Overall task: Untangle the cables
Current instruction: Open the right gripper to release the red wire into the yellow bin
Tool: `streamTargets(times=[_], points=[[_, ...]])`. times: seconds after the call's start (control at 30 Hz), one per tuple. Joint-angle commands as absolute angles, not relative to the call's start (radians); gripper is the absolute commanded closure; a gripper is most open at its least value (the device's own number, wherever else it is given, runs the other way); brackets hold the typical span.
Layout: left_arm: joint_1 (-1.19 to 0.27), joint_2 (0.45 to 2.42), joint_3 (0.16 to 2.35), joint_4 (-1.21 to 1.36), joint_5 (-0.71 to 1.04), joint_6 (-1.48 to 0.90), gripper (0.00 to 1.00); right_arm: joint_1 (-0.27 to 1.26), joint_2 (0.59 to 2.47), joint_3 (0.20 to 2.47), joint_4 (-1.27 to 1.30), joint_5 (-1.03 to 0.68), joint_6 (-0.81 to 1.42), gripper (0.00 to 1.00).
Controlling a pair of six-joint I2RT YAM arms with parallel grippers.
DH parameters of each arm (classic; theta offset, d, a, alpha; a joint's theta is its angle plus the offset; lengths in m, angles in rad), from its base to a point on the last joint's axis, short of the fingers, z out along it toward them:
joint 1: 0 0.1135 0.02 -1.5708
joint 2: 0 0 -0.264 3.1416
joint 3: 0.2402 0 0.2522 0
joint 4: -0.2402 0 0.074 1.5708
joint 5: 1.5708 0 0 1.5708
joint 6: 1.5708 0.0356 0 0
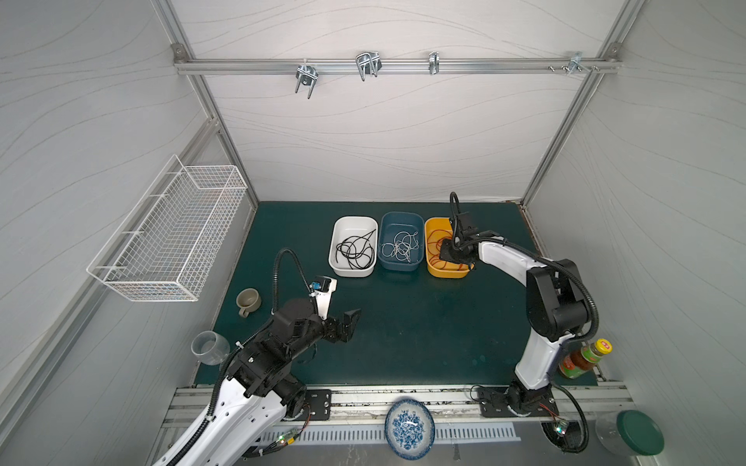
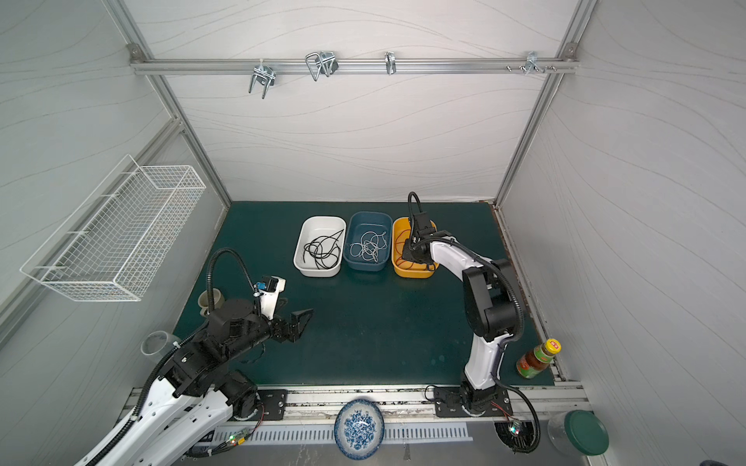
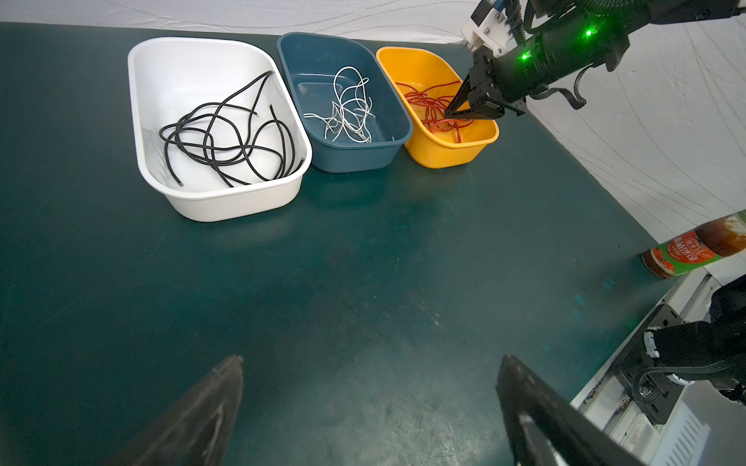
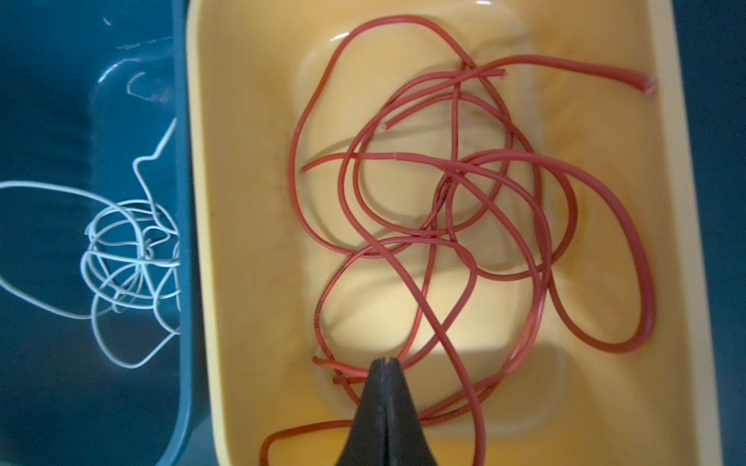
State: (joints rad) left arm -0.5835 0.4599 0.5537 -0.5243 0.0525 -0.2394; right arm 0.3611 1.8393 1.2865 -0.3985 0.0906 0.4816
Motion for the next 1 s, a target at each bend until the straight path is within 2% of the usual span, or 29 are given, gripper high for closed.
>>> streamTargets(times=[0.0, 0.67, 0.97], points=[[-0.587, 0.457, 0.573, -0.495, 0.045, -0.235, 0.01, 0.348, 1.864, 1.275, -0.387, 0.063, 0.495, 1.00], [-0.589, 0.465, 0.574, -0.498, 0.041, -0.233, 0.01, 0.306, 2.007, 1.353, -0.354, 0.045, 0.468, 1.00], [-0.587, 0.469, 0.574, -0.496, 0.041, -0.233, 0.01, 0.302, 1.994, 1.455, -0.405, 0.051, 0.441, 1.00]])
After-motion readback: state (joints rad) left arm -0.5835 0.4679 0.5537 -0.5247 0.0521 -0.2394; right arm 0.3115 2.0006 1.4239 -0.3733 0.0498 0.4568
